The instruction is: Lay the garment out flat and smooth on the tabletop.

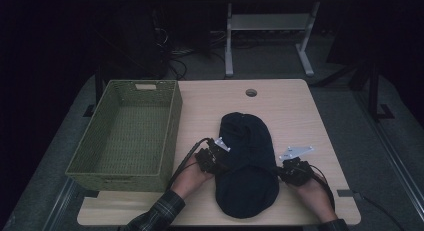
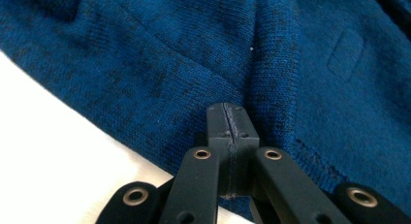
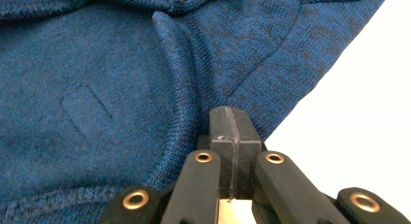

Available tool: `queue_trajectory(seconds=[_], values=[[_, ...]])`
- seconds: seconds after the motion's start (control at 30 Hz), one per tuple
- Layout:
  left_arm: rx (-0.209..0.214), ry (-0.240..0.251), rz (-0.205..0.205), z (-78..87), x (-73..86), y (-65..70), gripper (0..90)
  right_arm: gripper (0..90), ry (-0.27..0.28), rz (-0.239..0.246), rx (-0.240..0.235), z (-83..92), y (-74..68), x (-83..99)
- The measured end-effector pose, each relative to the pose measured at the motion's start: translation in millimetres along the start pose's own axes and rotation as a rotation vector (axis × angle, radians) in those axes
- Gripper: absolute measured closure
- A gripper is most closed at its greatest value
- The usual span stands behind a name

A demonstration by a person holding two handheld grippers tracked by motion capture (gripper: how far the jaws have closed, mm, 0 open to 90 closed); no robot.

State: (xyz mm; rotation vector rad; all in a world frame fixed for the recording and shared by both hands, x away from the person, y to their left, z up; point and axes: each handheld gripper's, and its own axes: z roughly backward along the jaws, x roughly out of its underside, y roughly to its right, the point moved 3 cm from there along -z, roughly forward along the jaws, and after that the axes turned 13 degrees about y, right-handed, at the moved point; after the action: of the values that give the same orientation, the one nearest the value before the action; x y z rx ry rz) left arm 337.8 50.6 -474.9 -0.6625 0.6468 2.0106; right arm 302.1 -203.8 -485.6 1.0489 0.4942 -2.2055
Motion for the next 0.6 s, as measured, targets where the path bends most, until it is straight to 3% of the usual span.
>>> queue_trajectory(seconds=[0.27,0.43,0.6], values=[[0.025,-0.008,-0.015,4.9,9.2,14.9,90.0,90.0,-0.010,0.008,-0.023,9.3,-10.8,7.1],[0.038,-0.007,-0.004,5.3,9.9,13.8,90.0,89.9,-0.010,0.014,-0.031,10.5,-12.8,7.6],[0.023,-0.005,-0.018,5.0,9.9,16.0,90.0,81.3,0.040,0.009,-0.021,12.8,-0.7,-13.6]])
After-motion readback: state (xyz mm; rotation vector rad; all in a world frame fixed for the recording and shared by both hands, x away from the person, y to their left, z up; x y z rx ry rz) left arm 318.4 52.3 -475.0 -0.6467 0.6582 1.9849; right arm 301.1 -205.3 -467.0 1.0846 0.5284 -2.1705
